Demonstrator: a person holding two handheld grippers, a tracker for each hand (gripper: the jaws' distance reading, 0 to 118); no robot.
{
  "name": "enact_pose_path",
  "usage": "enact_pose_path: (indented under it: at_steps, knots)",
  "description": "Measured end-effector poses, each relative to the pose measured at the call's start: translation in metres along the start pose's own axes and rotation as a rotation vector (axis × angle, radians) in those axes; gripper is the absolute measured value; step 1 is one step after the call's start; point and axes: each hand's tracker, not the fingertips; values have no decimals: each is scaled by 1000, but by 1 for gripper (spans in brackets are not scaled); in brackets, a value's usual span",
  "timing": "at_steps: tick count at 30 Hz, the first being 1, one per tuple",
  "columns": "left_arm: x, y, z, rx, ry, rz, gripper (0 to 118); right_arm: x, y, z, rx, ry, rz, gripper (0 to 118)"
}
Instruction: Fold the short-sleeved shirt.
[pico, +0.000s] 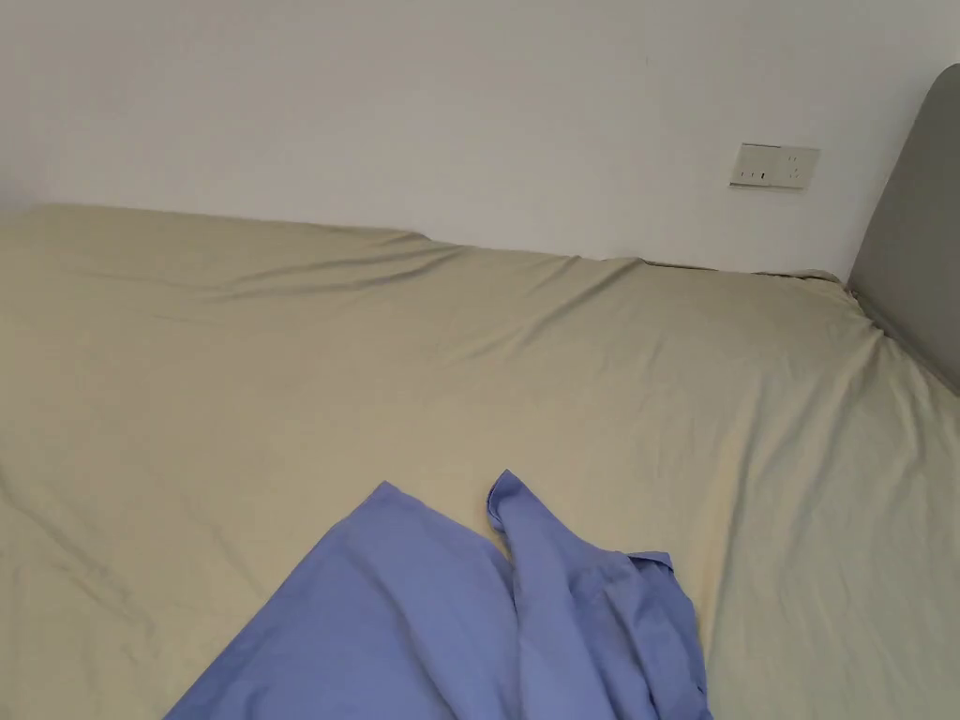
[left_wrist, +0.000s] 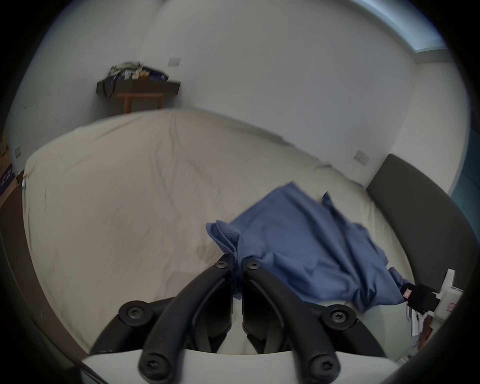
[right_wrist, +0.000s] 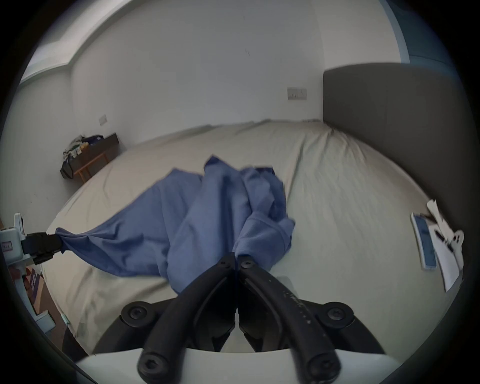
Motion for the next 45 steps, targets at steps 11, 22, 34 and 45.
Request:
enact_pose_path:
  at_steps: [11, 22, 34, 45]
  knots:
    - [-19, -21, -31, -142, 109, 0, 10, 15, -30, -39, -131, -46, -19, 5]
    - [39, 43, 77, 343, -99, -210, 118, 9, 36, 90, 391, -166, 130, 118]
    - [89, 17, 139, 605, -250, -328, 33, -7, 23, 147, 668, -233, 149, 4]
    - [106, 68, 68, 377, -275, -360, 0, -3, 31, 128, 604, -191, 159, 4]
